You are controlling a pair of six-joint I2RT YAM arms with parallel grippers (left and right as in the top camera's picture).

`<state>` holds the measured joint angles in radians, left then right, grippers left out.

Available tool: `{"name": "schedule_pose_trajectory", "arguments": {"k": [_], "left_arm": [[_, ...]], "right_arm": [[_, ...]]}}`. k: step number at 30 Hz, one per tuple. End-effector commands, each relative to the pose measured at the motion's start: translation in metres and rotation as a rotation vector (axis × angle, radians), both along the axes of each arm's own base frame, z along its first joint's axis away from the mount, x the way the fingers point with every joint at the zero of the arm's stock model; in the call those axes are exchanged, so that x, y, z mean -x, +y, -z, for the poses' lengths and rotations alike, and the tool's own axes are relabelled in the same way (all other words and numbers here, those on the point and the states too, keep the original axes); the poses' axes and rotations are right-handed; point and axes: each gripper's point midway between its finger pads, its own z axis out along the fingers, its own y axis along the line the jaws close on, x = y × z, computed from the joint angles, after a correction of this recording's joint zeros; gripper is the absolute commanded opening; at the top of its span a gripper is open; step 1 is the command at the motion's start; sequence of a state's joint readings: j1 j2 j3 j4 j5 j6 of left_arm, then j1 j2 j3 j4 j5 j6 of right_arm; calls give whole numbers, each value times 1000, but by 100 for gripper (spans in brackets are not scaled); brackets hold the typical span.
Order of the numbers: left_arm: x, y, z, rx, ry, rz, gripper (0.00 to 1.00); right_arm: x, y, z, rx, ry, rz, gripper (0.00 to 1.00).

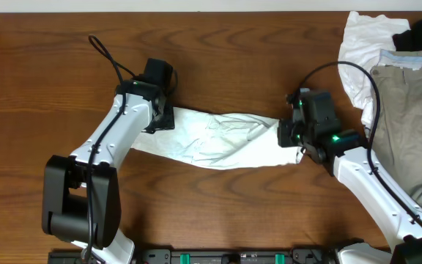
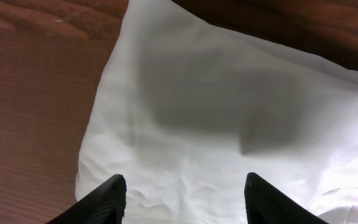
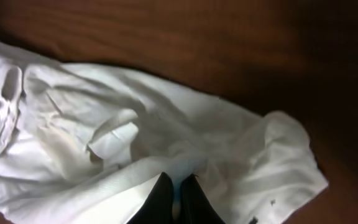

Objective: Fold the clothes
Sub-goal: 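Adjust the right gripper on the shirt's right end, pulling it rightward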

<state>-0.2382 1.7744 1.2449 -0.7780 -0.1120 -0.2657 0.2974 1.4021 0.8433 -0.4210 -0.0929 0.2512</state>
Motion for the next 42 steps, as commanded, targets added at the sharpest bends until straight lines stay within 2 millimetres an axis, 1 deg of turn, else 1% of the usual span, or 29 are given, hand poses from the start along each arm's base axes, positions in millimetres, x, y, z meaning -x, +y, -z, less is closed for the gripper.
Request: {"name": "schedule_pose_trajectory", "arguments": {"k": [1, 5, 9, 11, 14, 17, 19, 21, 24, 26, 28, 29, 31, 33, 37, 40, 42], "left_arm": [[-4, 0, -4, 0, -14, -10, 61], [-4, 0, -4, 0, -13, -9, 61], [-4, 0, -4, 0, -13, -9, 61], [-4, 0, -4, 0, -13, -9, 61], [-4, 0, -4, 0, -13, -9, 61], [-4, 0, -4, 0, -12, -9, 61], [-3, 0, -4, -1, -10, -9, 61], [-3, 0, -4, 0, -10, -9, 61], [-3, 0, -4, -1, -10, -9, 61], [-3, 0, -4, 0, -9, -9, 61], [-3, 0, -4, -1, -10, -9, 61], [-3, 0, -4, -1, -10, -9, 61], [-3, 0, -4, -1, -10, -9, 61], [-3, 0, -4, -1, -10, -9, 61], [-3, 0, -4, 0, -10, -9, 61], [-3, 0, -4, 0, -10, -9, 61], [-3, 0, -4, 0, -10, -9, 61]], "right_arm": [[0, -3, 24, 48, 58, -13, 4], [6, -5, 64, 81, 168, -17, 11], [13, -8, 91, 105, 247, -16, 17], [15, -10, 97, 111, 268, -11, 20], [20, -17, 98, 138, 286, 3, 24], [19, -21, 93, 156, 277, 14, 25], [15, -22, 78, 152, 256, 18, 25], [6, -21, 54, 137, 205, 26, 26], [-10, -20, 6, 114, 89, 18, 30], [-17, -19, -22, 101, 21, 19, 34], [-19, -19, -44, 90, -30, 24, 36], [-18, -20, -50, 86, -42, 25, 37], [-10, -22, -53, 90, -26, 24, 36], [6, -21, -45, 90, 42, 6, 36], [46, -8, -23, 60, 209, -124, 35], [67, -12, -3, 78, 300, -136, 35], [76, -16, 12, 84, 335, -130, 34]]}}
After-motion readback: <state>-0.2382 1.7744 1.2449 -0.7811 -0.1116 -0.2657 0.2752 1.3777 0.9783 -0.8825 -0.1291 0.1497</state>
